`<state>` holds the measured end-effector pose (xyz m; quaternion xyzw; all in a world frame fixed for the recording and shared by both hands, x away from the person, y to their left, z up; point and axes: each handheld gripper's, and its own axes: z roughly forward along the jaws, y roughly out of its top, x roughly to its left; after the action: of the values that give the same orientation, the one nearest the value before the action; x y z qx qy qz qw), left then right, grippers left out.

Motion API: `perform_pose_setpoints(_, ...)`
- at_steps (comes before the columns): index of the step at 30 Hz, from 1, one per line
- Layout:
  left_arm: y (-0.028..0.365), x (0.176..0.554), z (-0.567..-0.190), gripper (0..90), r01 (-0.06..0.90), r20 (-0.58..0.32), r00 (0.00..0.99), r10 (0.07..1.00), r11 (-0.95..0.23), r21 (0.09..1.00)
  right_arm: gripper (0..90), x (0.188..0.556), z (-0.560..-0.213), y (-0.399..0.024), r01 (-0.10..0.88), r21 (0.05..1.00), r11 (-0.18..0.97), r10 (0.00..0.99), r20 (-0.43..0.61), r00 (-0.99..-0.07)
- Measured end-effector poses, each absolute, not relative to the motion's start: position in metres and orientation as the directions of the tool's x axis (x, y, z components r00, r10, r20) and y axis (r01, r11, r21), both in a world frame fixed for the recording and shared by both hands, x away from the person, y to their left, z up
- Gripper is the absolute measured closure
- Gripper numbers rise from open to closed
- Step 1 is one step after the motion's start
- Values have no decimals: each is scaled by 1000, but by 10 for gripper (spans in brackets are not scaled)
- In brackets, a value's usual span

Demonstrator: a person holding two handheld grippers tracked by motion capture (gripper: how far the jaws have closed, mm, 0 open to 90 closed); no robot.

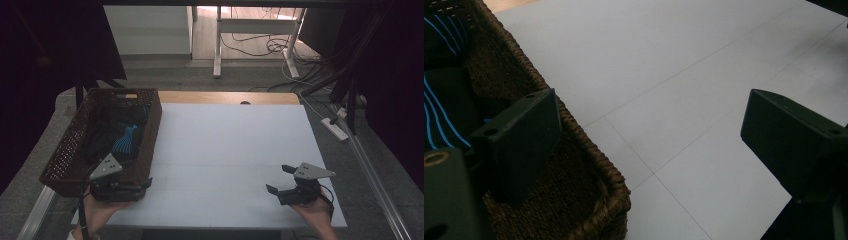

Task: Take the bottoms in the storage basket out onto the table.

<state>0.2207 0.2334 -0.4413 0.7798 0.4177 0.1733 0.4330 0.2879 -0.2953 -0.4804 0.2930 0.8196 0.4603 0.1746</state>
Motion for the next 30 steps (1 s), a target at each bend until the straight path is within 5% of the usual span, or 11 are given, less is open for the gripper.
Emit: perform_pose_setpoints(30, 238, 224, -438, 90, 504, -84, 584, 807, -279, 818, 90, 286, -480, -298, 310, 863, 399, 647, -25, -762)
